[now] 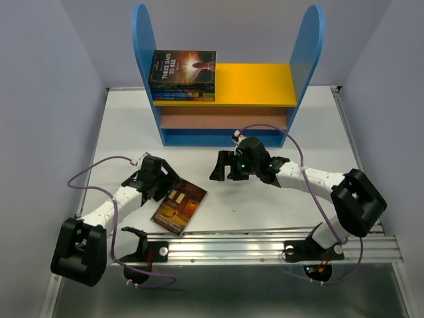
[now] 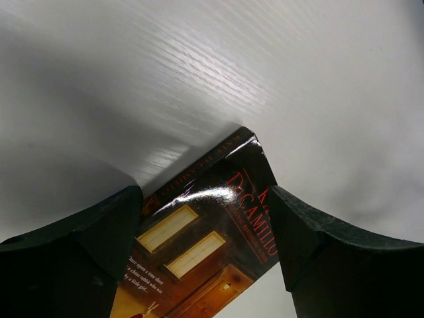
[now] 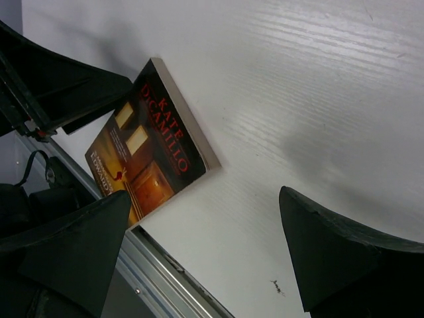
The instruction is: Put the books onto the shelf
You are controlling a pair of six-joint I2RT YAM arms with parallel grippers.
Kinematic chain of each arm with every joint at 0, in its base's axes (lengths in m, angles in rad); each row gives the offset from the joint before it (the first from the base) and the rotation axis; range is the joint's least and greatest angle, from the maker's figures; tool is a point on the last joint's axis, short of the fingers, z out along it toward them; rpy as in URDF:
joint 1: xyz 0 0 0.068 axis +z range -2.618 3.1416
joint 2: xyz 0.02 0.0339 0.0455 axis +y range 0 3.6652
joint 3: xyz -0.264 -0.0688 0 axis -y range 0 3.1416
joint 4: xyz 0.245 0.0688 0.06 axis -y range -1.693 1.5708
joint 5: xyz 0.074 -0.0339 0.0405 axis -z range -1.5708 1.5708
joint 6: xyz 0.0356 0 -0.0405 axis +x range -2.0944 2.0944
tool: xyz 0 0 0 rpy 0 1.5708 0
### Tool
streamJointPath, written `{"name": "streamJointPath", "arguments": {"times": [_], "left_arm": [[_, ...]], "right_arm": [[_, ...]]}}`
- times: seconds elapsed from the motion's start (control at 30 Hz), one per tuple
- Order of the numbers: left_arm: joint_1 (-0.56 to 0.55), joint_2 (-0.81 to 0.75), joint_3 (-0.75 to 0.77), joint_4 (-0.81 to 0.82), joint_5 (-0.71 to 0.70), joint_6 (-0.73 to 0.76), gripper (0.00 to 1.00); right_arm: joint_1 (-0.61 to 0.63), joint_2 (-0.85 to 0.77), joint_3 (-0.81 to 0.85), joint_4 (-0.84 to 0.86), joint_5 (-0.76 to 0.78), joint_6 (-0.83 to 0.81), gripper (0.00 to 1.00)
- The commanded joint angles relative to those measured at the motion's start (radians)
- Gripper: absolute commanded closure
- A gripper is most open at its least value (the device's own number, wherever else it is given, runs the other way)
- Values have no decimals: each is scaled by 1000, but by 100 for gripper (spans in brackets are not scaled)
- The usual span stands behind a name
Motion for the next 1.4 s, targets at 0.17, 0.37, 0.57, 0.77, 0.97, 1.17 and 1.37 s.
{"name": "streamJointPath", "arguments": {"times": [0.17,0.37,0.57,0.77,0.97,1.17,1.37], "left_arm": [[-133,71,8,53,8,-132,16],[-144,110,43,37,-2,-106,16],[-144,107,65,14,-54,-92,16],[-142,79,52,-16,-80,-96,16],[-144,60,52,-39,-101,-98,16],[-144,59,46,-46,-106,-101,16],[-144,53,39,-38,-103,-107,16]], "right_arm": [[7,43,-19,-51,-157,32,0],[40,63,-79,-38,-312,31,0],[62,76,-110,54,-371,60,0],[80,140,-62,83,-335,60,0],[80,218,2,95,-309,55,0],[90,232,56,103,-311,46,0],[99,208,79,118,-324,37,0]]}}
